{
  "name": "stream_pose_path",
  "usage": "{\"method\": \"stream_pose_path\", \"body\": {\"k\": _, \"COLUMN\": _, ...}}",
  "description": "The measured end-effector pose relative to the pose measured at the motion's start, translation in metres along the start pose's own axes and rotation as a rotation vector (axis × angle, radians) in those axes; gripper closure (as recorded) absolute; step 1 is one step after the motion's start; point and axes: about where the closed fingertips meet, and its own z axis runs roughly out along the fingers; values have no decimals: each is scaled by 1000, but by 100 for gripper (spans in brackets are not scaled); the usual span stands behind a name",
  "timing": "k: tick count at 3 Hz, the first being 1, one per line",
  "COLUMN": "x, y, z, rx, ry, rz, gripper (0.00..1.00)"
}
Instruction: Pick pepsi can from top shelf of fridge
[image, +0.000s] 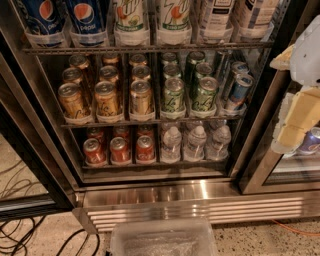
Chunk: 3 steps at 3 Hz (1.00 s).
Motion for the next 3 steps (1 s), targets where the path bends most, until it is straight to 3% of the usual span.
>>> {"method": "stream_pose_path", "body": {"k": 2, "x": -4, "y": 5, "z": -2, "rx": 15, "ry": -34, "rz": 6, "gripper": 0}}
{"method": "stream_pose_path", "body": {"k": 3, "x": -16, "y": 15, "z": 10, "rx": 18, "ry": -137, "rz": -3, "gripper": 0}}
